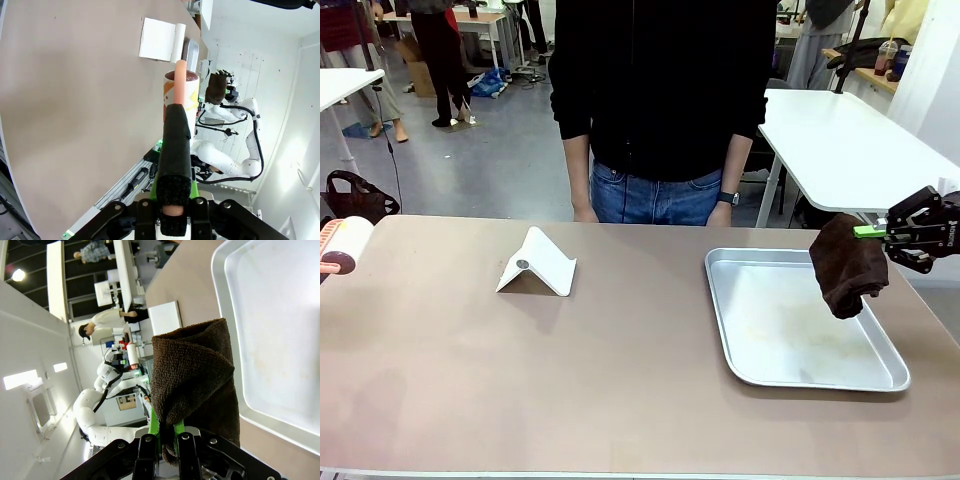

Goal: Clean the surface of the table.
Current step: Return the Lint Roller and towel to their original positions.

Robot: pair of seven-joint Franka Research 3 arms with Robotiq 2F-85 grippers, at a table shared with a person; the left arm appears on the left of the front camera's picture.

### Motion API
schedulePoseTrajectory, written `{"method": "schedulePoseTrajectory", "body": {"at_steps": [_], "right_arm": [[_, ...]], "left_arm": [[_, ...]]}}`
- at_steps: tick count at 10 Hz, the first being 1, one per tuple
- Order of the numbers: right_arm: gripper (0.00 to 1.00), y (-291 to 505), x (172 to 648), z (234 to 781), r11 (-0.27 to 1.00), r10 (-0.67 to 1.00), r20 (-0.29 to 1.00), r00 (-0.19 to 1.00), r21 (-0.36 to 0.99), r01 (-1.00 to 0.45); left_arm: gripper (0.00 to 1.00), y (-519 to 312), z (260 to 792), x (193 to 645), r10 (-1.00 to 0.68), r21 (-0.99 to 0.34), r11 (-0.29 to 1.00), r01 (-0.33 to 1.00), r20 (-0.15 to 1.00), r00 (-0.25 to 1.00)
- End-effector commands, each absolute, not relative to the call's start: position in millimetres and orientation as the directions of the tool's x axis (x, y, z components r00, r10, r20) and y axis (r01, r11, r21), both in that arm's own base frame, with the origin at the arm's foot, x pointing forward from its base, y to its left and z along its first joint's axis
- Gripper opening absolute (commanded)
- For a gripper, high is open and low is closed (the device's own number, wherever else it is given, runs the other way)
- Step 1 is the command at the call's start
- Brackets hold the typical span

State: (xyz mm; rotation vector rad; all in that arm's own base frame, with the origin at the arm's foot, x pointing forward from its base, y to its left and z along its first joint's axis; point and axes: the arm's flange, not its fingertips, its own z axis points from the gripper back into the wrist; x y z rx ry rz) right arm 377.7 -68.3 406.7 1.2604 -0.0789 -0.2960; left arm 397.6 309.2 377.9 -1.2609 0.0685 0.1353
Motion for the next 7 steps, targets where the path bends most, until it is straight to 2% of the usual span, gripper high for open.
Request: {"method": "schedulePoseTrajectory", "body": {"at_steps": [1, 4, 5, 7], "right_arm": [[0.12, -70, 376, 409, 0.275, -0.251, -0.088, 0.964, 0.948, 0.158], [0.12, -68, 378, 407, 0.273, -0.263, -0.103, 0.959, 0.946, 0.177], [0.12, -66, 370, 411, 0.305, -0.308, -0.103, 0.946, 0.931, 0.201], [0.12, -16, 383, 431, 0.341, -0.284, -0.035, 0.958, 0.93, 0.135]], "left_arm": [[0.22, 310, 381, 399, 0.074, -0.947, 0.285, -0.15, -0.134, 0.988], [0.22, 309, 378, 398, 0.064, -0.944, 0.298, -0.14, -0.126, 0.99], [0.22, 303, 385, 410, 0.024, -0.954, 0.279, -0.107, -0.104, 0.994], [0.22, 255, 430, 449, -0.089, -0.955, 0.294, -0.019, -0.048, 0.995]]}}
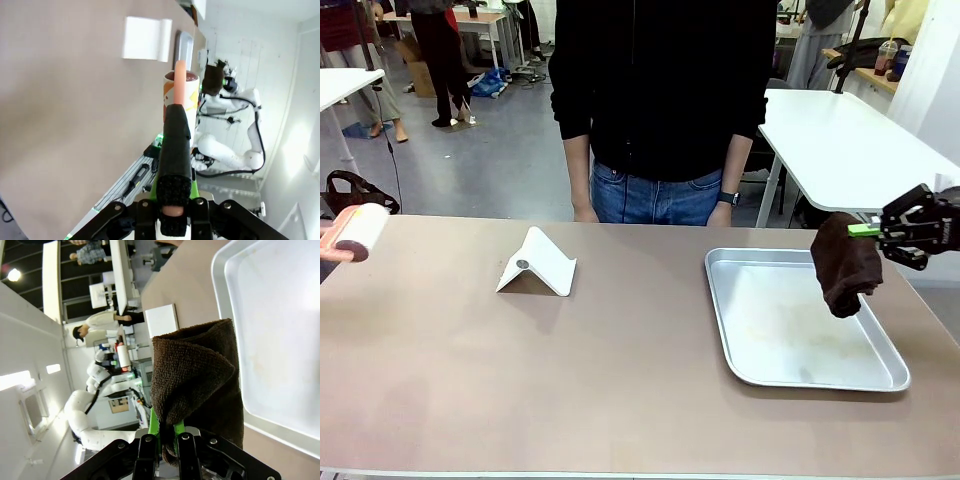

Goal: Clean the surface of the table.
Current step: Return the Lint Roller and towel to their original positions.

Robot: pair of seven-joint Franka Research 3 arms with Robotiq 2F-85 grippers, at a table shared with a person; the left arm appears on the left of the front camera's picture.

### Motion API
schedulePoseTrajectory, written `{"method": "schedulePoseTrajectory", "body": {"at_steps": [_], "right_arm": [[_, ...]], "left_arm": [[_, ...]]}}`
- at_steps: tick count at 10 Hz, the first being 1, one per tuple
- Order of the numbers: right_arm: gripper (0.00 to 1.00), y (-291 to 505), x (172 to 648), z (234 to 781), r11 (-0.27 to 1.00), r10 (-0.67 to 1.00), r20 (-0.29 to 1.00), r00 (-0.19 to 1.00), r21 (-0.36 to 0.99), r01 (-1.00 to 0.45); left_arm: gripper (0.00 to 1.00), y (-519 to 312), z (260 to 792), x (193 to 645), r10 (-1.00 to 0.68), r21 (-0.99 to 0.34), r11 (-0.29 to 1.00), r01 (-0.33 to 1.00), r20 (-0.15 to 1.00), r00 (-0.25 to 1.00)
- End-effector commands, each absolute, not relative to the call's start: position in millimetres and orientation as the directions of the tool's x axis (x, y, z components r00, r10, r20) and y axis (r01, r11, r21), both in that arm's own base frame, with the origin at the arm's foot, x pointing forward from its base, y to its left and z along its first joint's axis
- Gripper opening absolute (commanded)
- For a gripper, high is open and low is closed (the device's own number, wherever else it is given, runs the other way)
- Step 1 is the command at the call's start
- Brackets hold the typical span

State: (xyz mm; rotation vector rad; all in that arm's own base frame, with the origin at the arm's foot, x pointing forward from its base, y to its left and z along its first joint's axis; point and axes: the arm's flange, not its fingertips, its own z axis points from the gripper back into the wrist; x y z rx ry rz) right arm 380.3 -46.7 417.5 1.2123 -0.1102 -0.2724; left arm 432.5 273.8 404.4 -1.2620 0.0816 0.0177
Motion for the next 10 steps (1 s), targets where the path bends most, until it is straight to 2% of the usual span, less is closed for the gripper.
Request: {"method": "schedulePoseTrajectory", "body": {"at_steps": [1, 4, 6, 7, 10], "right_arm": [[0.12, 12, 389, 436, 0.376, -0.3, -0.021, 0.954, 0.916, 0.139], [0.12, 110, 406, 441, 0.465, -0.351, 0.012, 0.936, 0.87, 0.163], [0.12, 174, 424, 432, 0.527, -0.399, 0.094, 0.912, 0.838, 0.144], [0.12, 198, 429, 422, 0.563, -0.36, 0.101, 0.927, 0.816, 0.129], [0.12, 231, 451, 396, 0.654, -0.268, 0.08, 0.96, 0.747, 0.12]], "left_arm": [[0.22, 228, 450, 461, -0.148, -0.941, 0.337, 0.033, -0.018, 0.989], [0.22, 142, 501, 478, -0.278, -0.896, 0.43, 0.107, -0.019, 0.96], [0.22, 73, 525, 482, -0.313, -0.832, 0.546, 0.101, -0.09, 0.946], [0.22, 44, 527, 483, -0.316, -0.801, 0.59, 0.102, -0.113, 0.942], [0.22, -28, 507, 495, -0.124, -0.772, 0.634, 0.038, -0.054, 0.991]]}}
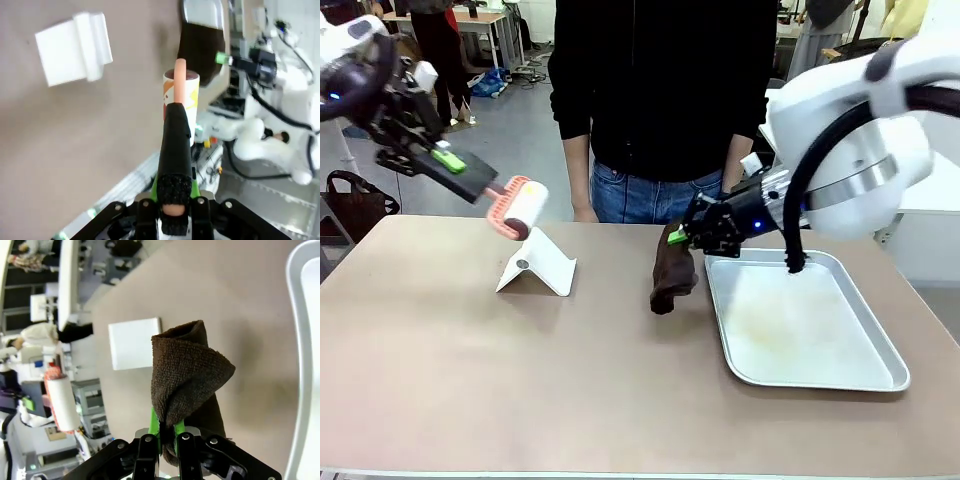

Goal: Clean the surface of the table.
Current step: Return the Lint Roller and towel to their original positions.

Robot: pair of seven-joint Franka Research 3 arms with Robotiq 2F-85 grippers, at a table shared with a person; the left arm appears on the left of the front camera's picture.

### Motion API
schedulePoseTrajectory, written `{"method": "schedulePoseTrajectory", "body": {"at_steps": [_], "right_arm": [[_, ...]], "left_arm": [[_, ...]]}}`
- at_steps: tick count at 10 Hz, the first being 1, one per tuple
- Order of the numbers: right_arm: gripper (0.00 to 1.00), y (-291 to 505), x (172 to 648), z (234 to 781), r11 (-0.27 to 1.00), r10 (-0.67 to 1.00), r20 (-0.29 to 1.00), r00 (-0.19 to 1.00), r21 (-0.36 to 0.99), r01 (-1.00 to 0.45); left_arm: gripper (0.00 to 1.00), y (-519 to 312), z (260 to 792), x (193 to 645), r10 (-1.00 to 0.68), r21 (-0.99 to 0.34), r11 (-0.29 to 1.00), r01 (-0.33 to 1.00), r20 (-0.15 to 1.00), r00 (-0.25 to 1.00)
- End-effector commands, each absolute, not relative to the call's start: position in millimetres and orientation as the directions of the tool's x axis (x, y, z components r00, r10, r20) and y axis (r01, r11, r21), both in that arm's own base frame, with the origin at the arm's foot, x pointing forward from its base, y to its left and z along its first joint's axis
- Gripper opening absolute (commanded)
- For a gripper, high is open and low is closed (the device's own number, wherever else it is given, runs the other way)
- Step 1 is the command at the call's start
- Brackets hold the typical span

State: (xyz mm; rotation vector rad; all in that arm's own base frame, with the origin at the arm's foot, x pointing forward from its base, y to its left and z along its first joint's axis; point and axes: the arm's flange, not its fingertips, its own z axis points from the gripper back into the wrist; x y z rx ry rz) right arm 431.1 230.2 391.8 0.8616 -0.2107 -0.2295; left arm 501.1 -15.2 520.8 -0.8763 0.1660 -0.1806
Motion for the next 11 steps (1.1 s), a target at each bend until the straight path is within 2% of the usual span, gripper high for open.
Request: {"method": "schedulePoseTrajectory", "body": {"at_steps": [1, 3, 5, 6, 10, 11], "right_arm": [[0.12, 229, 452, 395, 0.654, -0.187, 0.077, 0.979, 0.754, 0.066], [0.12, 216, 463, 391, 0.671, -0.149, 0.012, 0.989, 0.736, 0.091], [0.12, 204, 472, 384, 0.669, -0.147, -0.062, 0.987, 0.729, 0.146], [0.12, 211, 457, 374, 0.671, -0.143, 0.022, 0.99, 0.737, 0.08], [0.12, 206, 459, 373, 0.673, -0.134, -0.005, 0.991, 0.733, 0.095], [0.12, 217, 463, 368, 0.703, -0.217, 0.036, 0.975, 0.699, 0.131]], "left_arm": [[0.22, -42, 498, 503, -0.106, -0.767, 0.64, 0.034, -0.044, 0.993], [0.22, -59, 479, 516, -0.129, -0.727, 0.684, 0.065, -0.033, 0.991], [0.22, -66, 469, 518, -0.33, -0.736, 0.659, 0.152, -0.101, 0.938], [0.22, -65, 472, 519, -0.156, -0.728, 0.682, 0.073, -0.047, 0.987], [0.22, -64, 465, 521, -0.191, -0.723, 0.685, 0.089, -0.061, 0.98], [0.22, -71, 461, 527, -0.14, -0.711, 0.701, 0.058, -0.057, 0.989]]}}
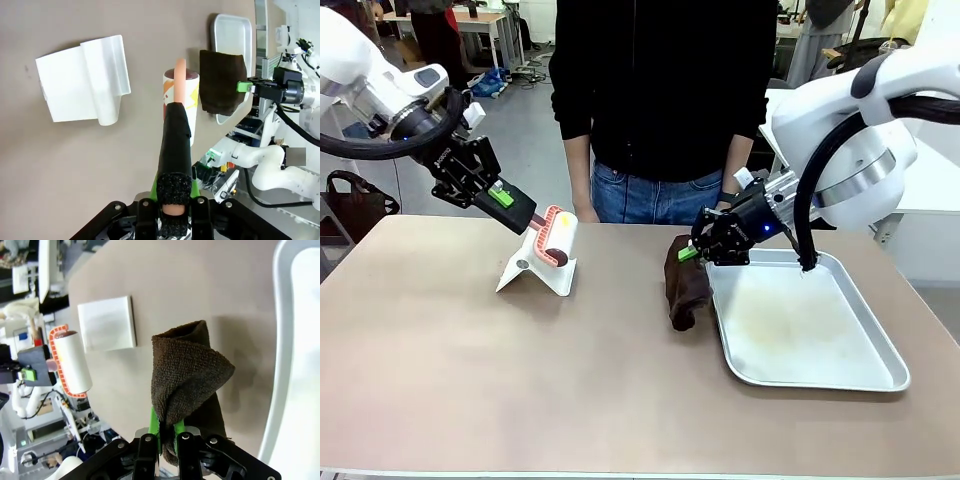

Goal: Clean the surface of the table.
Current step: Return the Lint Roller and towel to their original positions.

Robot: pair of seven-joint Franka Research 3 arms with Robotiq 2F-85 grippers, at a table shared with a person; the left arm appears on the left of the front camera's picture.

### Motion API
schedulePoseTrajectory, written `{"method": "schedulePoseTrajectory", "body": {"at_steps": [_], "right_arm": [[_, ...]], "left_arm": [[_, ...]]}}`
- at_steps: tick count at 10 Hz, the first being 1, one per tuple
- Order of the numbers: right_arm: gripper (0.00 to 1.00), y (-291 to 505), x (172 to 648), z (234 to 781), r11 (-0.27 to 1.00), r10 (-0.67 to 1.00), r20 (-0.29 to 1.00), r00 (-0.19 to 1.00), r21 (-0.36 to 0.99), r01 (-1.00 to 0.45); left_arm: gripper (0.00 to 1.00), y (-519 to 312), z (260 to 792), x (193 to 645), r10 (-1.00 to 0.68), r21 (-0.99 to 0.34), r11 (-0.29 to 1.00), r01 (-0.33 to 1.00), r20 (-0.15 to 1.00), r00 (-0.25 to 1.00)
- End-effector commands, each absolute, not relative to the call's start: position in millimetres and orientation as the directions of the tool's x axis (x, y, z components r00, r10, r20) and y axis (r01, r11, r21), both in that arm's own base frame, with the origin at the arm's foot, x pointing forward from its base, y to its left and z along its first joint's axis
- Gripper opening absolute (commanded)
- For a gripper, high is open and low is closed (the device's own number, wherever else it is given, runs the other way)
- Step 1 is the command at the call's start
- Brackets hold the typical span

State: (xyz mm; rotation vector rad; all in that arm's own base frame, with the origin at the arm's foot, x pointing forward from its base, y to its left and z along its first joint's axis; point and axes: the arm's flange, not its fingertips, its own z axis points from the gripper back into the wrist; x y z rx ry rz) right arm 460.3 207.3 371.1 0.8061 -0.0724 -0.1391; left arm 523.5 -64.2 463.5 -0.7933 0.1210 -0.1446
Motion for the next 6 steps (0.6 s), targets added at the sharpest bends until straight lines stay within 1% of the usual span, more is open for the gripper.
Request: {"method": "schedulePoseTrajectory", "body": {"at_steps": [1, 2, 3, 5, 6], "right_arm": [[0.12, 227, 464, 362, 0.711, -0.22, 0.05, 0.974, 0.692, 0.125], [0.12, 232, 465, 357, 0.728, -0.235, 0.072, 0.969, 0.674, 0.127], [0.12, 235, 467, 352, 0.736, -0.261, 0.107, 0.959, 0.665, 0.127], [0.12, 242, 470, 343, 0.747, -0.277, 0.113, 0.954, 0.65, 0.139], [0.12, 242, 471, 342, 0.752, -0.299, 0.14, 0.944, 0.644, 0.143]], "left_arm": [[0.22, -77, 459, 531, -0.098, -0.693, 0.721, 0.03, -0.059, 0.993], [0.22, -83, 458, 534, -0.088, -0.673, 0.74, 0.007, -0.086, 0.992], [0.22, -88, 455, 538, -0.055, -0.647, 0.763, -0.013, -0.084, 0.995], [0.22, -93, 452, 544, -0.028, -0.607, 0.794, -0.029, -0.084, 0.996], [0.22, -95, 450, 549, -0.016, -0.589, 0.808, -0.037, -0.083, 0.996]]}}
